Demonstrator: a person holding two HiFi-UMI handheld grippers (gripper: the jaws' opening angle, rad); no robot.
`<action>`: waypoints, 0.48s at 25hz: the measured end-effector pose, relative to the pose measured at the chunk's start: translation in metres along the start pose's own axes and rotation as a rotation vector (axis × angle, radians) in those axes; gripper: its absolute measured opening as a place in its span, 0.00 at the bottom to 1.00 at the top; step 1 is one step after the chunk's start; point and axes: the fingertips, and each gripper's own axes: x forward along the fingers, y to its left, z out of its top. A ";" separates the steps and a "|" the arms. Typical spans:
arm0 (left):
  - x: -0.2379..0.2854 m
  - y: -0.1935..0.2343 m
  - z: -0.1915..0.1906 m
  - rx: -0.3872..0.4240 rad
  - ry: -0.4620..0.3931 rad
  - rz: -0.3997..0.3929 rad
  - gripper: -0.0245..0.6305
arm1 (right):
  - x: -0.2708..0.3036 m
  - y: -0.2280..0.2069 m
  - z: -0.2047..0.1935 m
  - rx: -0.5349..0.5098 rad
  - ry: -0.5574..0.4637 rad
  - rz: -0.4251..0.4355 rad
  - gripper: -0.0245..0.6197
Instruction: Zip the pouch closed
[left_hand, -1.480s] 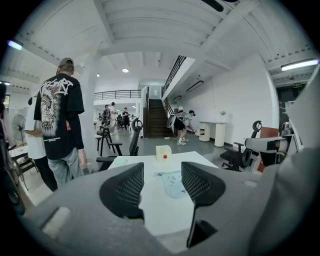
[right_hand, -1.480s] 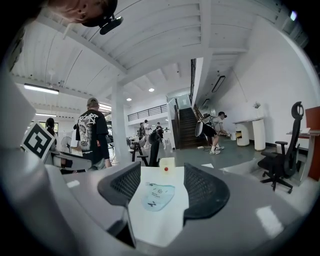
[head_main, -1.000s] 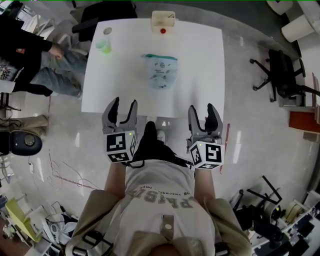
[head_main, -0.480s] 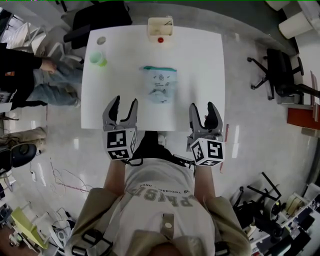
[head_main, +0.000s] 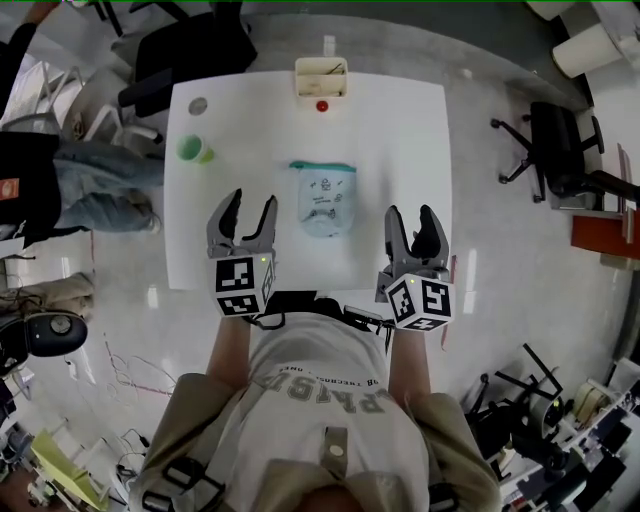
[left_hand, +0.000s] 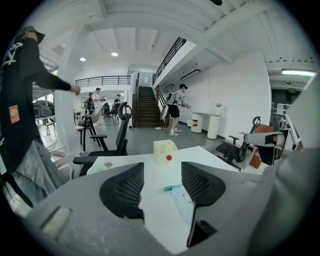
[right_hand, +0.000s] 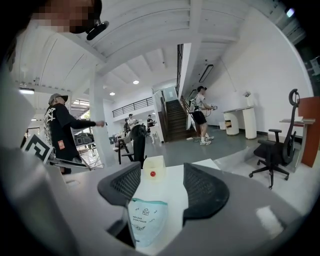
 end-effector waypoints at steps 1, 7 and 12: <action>0.004 0.003 0.000 -0.002 0.003 -0.003 0.41 | 0.005 0.000 0.000 0.000 0.002 -0.003 0.43; 0.029 0.009 -0.011 0.001 0.058 -0.041 0.41 | 0.023 -0.001 -0.005 0.005 0.022 -0.023 0.43; 0.043 0.008 -0.029 0.010 0.111 -0.072 0.41 | 0.033 0.000 -0.021 0.022 0.062 -0.028 0.43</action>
